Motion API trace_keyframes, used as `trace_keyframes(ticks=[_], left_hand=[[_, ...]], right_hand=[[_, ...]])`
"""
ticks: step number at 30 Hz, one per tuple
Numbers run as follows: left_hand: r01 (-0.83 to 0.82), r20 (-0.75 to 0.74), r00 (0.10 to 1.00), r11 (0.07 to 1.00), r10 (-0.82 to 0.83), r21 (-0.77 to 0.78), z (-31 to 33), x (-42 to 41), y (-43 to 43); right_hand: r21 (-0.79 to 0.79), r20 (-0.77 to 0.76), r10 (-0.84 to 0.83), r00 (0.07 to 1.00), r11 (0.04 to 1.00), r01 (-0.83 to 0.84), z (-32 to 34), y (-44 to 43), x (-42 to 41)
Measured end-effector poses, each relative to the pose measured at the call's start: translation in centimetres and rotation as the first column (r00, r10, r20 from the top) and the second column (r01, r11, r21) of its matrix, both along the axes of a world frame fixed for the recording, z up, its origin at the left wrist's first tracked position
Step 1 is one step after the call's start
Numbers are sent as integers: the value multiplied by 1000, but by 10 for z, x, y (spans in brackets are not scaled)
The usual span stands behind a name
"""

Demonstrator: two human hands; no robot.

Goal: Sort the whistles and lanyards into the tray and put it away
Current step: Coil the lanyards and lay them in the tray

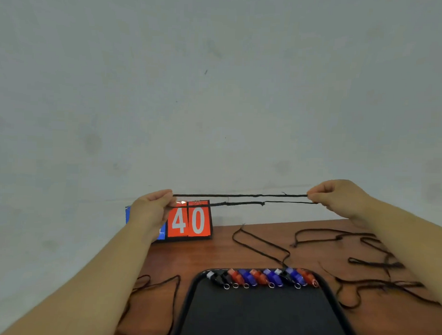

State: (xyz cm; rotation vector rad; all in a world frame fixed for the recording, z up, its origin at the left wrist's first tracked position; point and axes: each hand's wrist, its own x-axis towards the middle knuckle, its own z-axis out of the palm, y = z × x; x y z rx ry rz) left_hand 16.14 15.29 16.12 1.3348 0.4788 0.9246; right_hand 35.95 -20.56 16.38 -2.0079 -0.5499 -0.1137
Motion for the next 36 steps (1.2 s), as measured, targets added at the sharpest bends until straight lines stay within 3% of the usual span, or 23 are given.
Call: trace_keyframes(ticks=[7, 16, 25, 31, 36], left_hand=[[9, -45, 999, 995, -14, -95, -13, 0, -11], [31, -155, 987, 997, -41, -64, -36, 10, 2], [156, -275, 956, 969, -99, 193, -35, 20, -23], [403, -276, 896, 898, -349, 174, -16, 32, -59], [605, -314, 780, 781, -542, 155, -1, 32, -99]], right_hand=[[105, -21, -28, 999, 994, 30, -1, -11, -4], [249, -107, 75, 991, 967, -46, 8, 2, -17], [130, -37, 186, 982, 975, -179, 22, 31, -35], [40, -16, 284, 959, 958, -283, 33, 49, -54], [81, 28, 331, 943, 940, -332, 45, 55, -68]])
